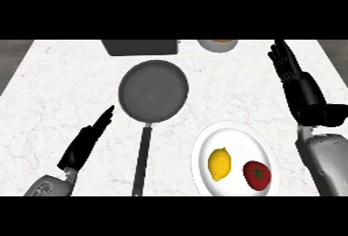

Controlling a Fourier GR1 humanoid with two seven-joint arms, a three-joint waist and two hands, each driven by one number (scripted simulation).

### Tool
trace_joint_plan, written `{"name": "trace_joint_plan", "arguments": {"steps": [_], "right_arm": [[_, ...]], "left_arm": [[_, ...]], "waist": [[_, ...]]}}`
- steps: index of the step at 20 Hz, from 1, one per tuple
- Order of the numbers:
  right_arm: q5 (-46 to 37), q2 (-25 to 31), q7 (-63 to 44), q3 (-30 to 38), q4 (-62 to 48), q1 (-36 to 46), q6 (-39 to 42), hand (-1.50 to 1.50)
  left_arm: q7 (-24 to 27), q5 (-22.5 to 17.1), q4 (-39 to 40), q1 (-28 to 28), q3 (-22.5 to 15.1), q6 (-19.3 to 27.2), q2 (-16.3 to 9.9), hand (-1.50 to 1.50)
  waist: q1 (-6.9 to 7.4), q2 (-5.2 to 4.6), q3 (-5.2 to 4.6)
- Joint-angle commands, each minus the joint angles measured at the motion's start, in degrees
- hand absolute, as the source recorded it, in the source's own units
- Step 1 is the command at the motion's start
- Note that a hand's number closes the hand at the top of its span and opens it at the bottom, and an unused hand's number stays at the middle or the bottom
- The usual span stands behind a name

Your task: Pick the tomato from the plate and place it in the pan

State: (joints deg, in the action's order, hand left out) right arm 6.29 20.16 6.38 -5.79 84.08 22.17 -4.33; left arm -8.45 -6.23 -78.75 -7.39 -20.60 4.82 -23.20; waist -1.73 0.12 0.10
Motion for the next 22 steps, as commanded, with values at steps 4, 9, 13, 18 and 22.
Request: {"name": "trace_joint_plan", "arguments": {"steps": [4,9,13,18,22], "right_arm": [[12.2,-3.0,-2.9,-8.6,2.6,-0.6,19.6,-1.5],[-11.1,14.7,1.4,-8.4,5.5,2.7,15.1,1.5],[14.8,-0.2,8.1,1.0,0.7,-18.9,17.0,1.5],[16.5,10.8,12.0,4.5,6.1,-22.0,32.3,-1.5],[10.0,14.2,7.1,3.5,12.5,-19.0,30.3,-1.5]], "left_arm": [[-2.6,0.2,1.9,-2.1,8.6,5.4,-4.4,0.0],[-3.1,0.2,5.0,0.7,11.0,8.1,-5.2,0.0],[-2.4,-2.0,5.4,2.3,16.0,9.6,-6.3,0.0],[-2.6,-1.7,6.6,0.6,17.9,7.3,-6.6,0.0],[-3.7,-1.7,6.6,-0.7,18.3,6.1,-6.7,0.0]], "waist": [[4.29,-0.07,0.05],[2.33,2.05,-1.51],[0.54,-0.05,0.03],[0.93,-0.08,-0.1],[1.18,-0.07,-0.14]]}}
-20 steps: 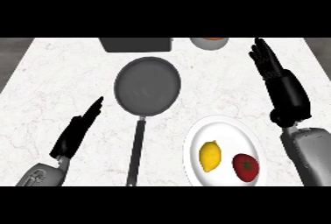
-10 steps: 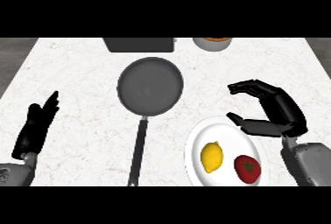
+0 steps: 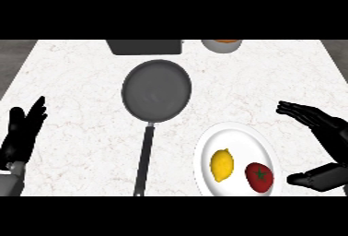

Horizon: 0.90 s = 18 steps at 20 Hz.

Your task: Pick the tomato from the plate and place it in the pan

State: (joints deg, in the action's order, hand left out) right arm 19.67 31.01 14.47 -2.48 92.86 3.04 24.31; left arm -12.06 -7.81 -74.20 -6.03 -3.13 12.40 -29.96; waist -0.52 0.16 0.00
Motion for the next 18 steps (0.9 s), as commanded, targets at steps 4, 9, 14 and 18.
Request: {"name": "trace_joint_plan", "arguments": {"steps": [4,9,14,18], "right_arm": [[-8.3,12.0,-8.9,-0.3,7.2,4.4,3.7,-1.5],[-14.9,20.8,-16.3,-4.1,12.8,9.5,9.6,-1.5],[-21.3,20.0,-27.6,-13.6,18.9,14.1,12.1,-1.5],[-29.3,15.7,-33.4,-21.8,20.4,15.5,12.4,-1.5]], "left_arm": [[0.5,1.0,2.5,-1.5,0.3,-0.2,0.9,0.0],[0.7,1.2,0.5,0.0,0.6,-0.9,-0.4,0.0],[1.5,1.7,2.7,-1.4,1.0,-0.8,0.6,0.0],[0.0,2.0,-0.8,-0.4,-0.2,-1.1,1.7,0.0]], "waist": [[0.24,-0.1,-0.14],[1.22,-0.01,-0.2],[1.33,-0.21,-0.19],[1.67,-0.1,-0.05]]}}
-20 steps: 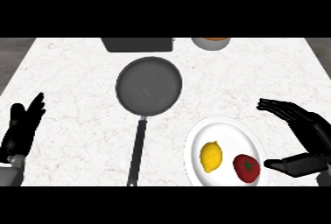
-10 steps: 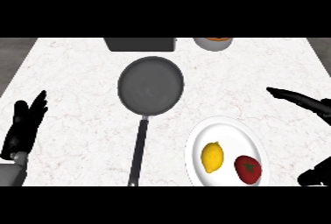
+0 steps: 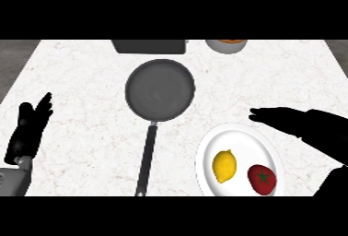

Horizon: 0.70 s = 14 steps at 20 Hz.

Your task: Pick the tomato from the plate and place it in the pan

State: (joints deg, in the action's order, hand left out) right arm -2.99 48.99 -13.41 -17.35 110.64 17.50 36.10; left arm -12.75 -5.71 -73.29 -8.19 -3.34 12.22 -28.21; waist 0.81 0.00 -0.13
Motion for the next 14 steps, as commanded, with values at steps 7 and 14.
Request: {"name": "trace_joint_plan", "arguments": {"steps": [7,14], "right_arm": [[-10.5,-6.9,-13.3,-10.6,5.2,-0.8,6.9,-1.5],[-24.2,-10.5,-4.2,-10.2,0.5,-5.4,6.0,-1.5]], "left_arm": [[1.0,1.4,-0.2,1.3,2.6,-1.0,0.9,0.0],[0.3,3.1,-0.1,0.8,4.7,-3.0,2.3,0.0]], "waist": [[-0.7,0.05,0.11],[-0.77,0.02,0.15]]}}
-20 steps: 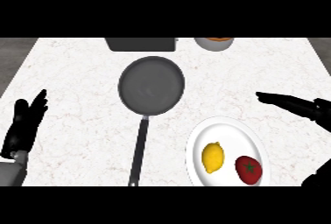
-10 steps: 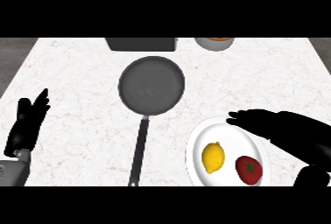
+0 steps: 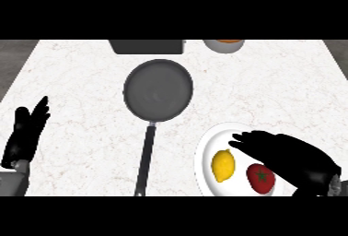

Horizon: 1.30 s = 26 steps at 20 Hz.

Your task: Pick the tomato from the plate and place it in the pan

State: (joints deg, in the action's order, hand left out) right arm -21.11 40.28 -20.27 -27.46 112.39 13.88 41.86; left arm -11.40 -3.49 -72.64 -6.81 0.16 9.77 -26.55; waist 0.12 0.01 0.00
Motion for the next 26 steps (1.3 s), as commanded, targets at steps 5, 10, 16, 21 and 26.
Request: {"name": "trace_joint_plan", "arguments": {"steps": [5,10,16,21,26], "right_arm": [[-15.4,-1.2,6.9,-3.9,-2.1,-7.2,-4.2,-1.5],[-15.7,-3.5,7.0,0.8,-1.4,-6.3,2.5,-1.5],[-22.1,-7.1,13.3,0.3,-7.0,-5.8,0.7,-1.5],[-24.2,-9.0,13.4,2.3,-5.0,-8.2,2.6,-1.5],[-27.8,-11.9,17.1,2.8,-14.8,-3.8,1.8,-1.5]], "left_arm": [[-4.8,3.2,-3.2,-1.7,-0.4,0.9,2.7,0.0],[-2.4,4.2,-4.8,3.3,1.9,-0.8,3.9,0.0],[-2.1,4.4,-5.7,3.1,4.8,-4.2,2.7,0.0],[-2.5,6.4,0.5,-3.0,6.7,-4.6,3.3,0.0],[-1.2,6.4,-0.8,-0.4,7.5,-6.0,4.3,0.0]], "waist": [[-0.19,0.0,0.05],[-0.03,0.04,0.01],[0.13,0.03,0.02],[-0.24,0.0,0.0],[0.05,-0.04,0.0]]}}
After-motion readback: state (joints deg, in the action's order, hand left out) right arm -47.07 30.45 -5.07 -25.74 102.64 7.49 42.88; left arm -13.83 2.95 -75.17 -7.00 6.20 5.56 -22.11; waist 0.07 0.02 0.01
